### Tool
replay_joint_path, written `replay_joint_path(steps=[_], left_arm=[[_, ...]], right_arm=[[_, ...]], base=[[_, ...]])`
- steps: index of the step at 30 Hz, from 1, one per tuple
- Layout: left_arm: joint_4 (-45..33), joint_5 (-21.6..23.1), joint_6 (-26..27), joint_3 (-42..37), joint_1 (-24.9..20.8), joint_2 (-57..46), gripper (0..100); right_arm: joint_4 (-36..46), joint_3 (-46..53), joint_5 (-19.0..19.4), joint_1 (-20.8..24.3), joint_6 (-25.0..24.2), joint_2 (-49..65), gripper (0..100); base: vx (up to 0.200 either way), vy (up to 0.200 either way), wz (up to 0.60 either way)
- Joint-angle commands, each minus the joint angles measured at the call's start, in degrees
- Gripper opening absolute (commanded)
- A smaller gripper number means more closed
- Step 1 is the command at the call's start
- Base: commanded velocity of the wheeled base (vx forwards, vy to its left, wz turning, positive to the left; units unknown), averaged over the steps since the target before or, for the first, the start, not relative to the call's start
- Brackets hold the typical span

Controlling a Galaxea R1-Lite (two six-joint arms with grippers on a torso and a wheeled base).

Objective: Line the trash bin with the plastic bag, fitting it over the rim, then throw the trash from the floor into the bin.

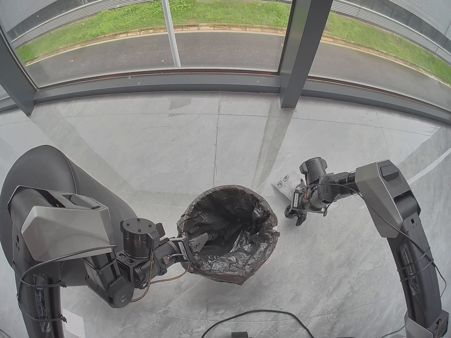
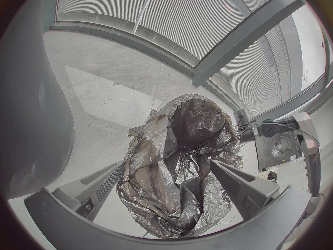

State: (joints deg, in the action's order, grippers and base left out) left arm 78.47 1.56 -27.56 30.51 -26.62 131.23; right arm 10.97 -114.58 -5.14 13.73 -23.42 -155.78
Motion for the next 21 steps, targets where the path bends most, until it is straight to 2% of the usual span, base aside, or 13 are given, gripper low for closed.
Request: replay_joint_path(steps=[1,4,10,13,14,18,20,21], left_arm=[[0.02,0.02,-0.03,-0.10,-0.01,-0.19,100],[0.02,0.02,-0.03,-0.19,-0.01,-0.19,100],[0.19,0.02,-0.03,-0.45,-0.27,-0.45,100],[0.19,0.02,-0.03,-0.45,-0.53,-0.54,100],[0.19,0.02,-0.03,-0.45,-0.53,-0.45,100],[0.19,0.02,-0.03,-0.45,-0.62,-0.36,100],[0.19,-0.07,-0.12,-0.45,-0.71,-0.45,100],[0.19,0.02,-0.03,-0.45,-0.71,-0.54,100]], right_arm=[[1.77,-0.01,0.31,0.86,-2.60,12.52,0],[3.09,2.78,0.22,2.27,-3.39,18.59,0],[5.20,14.56,1.19,9.83,-3.56,38.80,0],[5.99,16.58,1.89,13.34,-3.56,43.37,0],[7.05,18.69,2.77,16.68,-3.65,46.36,0],[8.36,25.63,5.14,25.12,-4.09,50.14,0],[8.45,29.06,8.04,27.93,-4.09,51.37,0],[8.45,31.79,11.21,30.04,-4.18,51.90,0]], base=[[0.000,0.000,0.00],[0.000,0.000,0.00],[0.000,0.000,0.00],[0.000,0.000,0.00],[0.000,0.000,0.00],[0.000,0.000,0.00],[0.000,0.000,0.00],[0.000,0.000,0.00]])
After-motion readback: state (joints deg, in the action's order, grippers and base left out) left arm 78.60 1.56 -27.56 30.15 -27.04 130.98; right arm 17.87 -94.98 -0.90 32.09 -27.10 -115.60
